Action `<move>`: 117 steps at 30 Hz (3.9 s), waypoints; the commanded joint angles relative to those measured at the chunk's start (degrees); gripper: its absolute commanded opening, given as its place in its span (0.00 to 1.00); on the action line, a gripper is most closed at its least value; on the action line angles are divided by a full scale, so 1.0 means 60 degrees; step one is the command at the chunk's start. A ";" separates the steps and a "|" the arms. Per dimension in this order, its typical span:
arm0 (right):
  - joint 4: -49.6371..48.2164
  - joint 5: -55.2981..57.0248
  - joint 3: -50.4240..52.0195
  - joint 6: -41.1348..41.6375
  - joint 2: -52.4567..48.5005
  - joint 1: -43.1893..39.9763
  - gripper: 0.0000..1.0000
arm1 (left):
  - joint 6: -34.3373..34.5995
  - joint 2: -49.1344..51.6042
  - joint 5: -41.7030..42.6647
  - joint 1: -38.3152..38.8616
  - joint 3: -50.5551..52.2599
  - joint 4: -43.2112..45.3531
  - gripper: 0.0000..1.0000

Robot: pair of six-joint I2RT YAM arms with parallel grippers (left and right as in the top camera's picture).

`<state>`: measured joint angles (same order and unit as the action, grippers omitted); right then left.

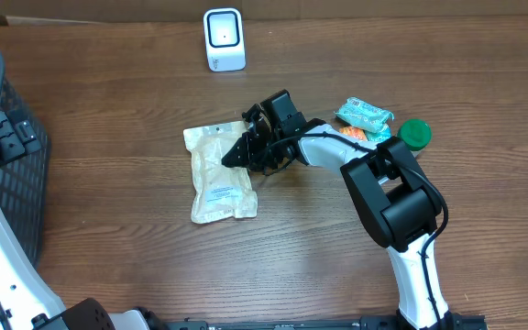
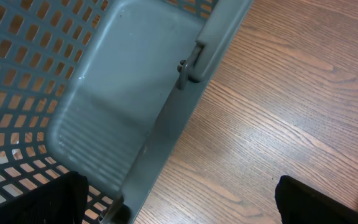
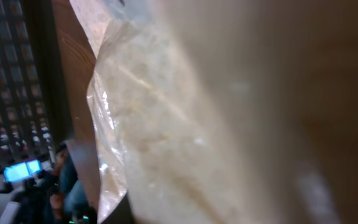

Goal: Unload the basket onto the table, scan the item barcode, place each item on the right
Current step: 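Lift the beige pouch and swing it left with the right gripper, then lower the beige pouch mid-table and open the right gripper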

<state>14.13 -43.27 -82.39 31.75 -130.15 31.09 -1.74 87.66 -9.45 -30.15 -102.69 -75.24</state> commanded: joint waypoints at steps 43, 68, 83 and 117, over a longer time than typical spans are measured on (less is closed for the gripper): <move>0.8870 0.6951 -0.4809 -0.3351 0.0739 0.3490 0.69 | -0.0142 0.0000 0.0011 -0.0025 -0.0157 0.0015 1.00; 1.0539 0.4867 -0.3472 -0.3898 0.0663 -0.1585 0.47 | -0.0146 0.0000 0.0011 -0.0025 -0.0157 0.0015 0.99; 1.0571 0.7093 -0.2510 -0.2076 0.0663 -0.0262 0.45 | -0.0142 0.0000 0.0011 -0.0025 -0.0157 0.0015 1.00; 0.5370 0.4364 -0.3832 -0.2674 0.0692 0.1293 0.65 | -0.0146 0.0000 0.0011 -0.0025 -0.0157 0.0015 0.99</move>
<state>44.82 -17.12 -99.48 19.84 -126.21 40.71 -1.72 87.68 -9.45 -30.15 -102.69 -75.22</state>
